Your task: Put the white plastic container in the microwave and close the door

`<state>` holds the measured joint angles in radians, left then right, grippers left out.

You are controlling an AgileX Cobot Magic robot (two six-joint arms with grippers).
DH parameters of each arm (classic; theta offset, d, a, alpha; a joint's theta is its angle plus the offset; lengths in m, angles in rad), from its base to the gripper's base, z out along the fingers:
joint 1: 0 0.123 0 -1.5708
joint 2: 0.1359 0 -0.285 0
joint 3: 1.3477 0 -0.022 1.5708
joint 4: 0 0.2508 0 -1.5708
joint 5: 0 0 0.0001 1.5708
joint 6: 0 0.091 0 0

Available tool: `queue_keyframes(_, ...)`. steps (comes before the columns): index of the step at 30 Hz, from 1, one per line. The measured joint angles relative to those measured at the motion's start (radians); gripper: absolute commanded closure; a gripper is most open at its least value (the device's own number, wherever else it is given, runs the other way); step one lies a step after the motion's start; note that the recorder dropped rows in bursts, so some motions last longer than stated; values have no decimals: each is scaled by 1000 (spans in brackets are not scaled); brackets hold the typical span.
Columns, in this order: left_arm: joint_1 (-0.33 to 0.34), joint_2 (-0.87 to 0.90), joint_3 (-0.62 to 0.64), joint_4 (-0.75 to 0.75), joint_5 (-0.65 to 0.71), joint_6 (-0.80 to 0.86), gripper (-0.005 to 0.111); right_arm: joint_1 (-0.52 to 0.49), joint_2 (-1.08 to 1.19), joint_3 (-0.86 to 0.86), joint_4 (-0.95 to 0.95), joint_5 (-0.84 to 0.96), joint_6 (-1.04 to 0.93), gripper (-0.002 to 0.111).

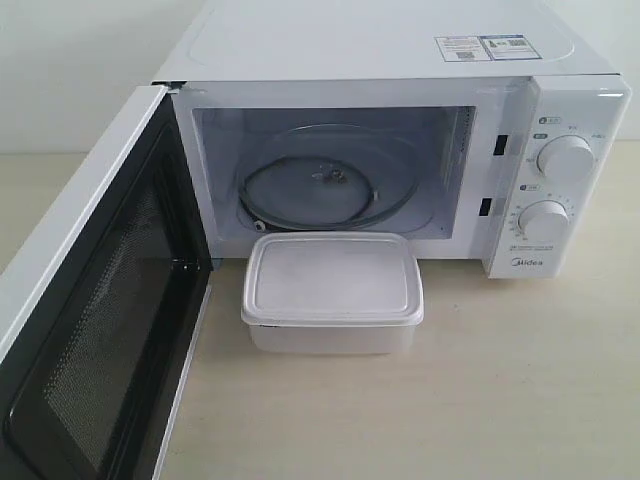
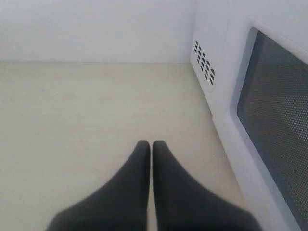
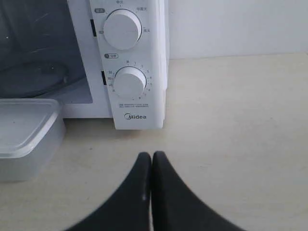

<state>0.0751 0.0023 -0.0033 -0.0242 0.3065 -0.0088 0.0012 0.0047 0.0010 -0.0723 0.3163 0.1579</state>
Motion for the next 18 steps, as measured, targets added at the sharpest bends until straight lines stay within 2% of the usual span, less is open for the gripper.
queue_keyframes(10,0,0,0,0,0,0,103,0,0,0,-4,-11,-14,108)
queue_keyframes(18,0,0,0,0,0,0,103,0,0,0,-13,-185,-151,108)
